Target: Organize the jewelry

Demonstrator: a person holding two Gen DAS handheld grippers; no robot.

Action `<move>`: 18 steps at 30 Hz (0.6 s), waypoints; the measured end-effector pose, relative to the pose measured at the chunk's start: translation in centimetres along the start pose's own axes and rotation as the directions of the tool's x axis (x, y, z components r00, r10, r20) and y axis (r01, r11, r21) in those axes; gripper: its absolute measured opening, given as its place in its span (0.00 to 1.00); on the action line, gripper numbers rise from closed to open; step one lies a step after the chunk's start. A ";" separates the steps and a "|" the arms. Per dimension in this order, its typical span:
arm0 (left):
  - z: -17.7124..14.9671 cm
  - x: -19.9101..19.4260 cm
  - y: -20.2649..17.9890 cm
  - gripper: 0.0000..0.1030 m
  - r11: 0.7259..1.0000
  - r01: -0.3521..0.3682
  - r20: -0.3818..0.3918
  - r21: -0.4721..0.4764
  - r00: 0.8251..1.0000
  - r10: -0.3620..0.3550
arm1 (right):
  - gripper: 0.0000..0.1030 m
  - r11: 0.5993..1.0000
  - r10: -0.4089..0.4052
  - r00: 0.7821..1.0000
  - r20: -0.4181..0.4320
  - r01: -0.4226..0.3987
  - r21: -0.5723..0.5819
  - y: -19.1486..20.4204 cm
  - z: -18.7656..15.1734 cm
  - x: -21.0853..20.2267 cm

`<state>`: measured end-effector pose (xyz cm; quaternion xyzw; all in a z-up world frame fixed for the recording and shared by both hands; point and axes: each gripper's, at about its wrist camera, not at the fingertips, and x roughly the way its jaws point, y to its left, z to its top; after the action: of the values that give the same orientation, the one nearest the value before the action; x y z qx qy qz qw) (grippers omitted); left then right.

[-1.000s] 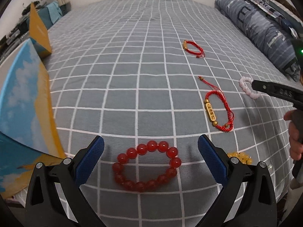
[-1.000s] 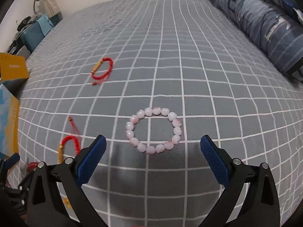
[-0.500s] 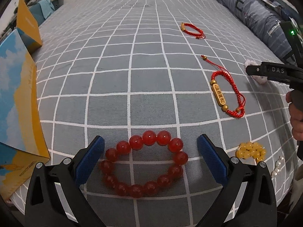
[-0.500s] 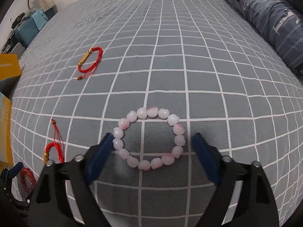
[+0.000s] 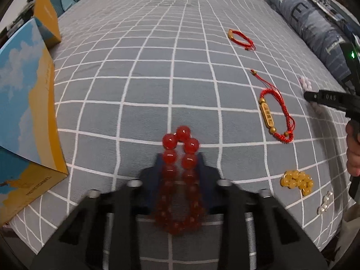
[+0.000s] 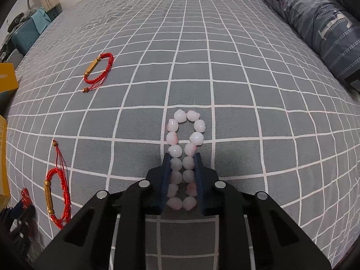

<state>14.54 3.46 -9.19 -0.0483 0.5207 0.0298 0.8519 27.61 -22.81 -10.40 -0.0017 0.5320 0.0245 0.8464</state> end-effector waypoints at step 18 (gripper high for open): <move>0.3 -1.5 0.1 0.12 1.000 0.012 0.057 -0.020 0.998 -0.011 | 0.19 1.000 0.022 0.996 0.087 -0.022 -0.005 0.1 -1.1 -2.8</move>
<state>14.10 3.64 -7.70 -0.0592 0.4957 0.0314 0.8659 25.36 -22.89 -8.35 0.0036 0.4946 0.0347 0.8684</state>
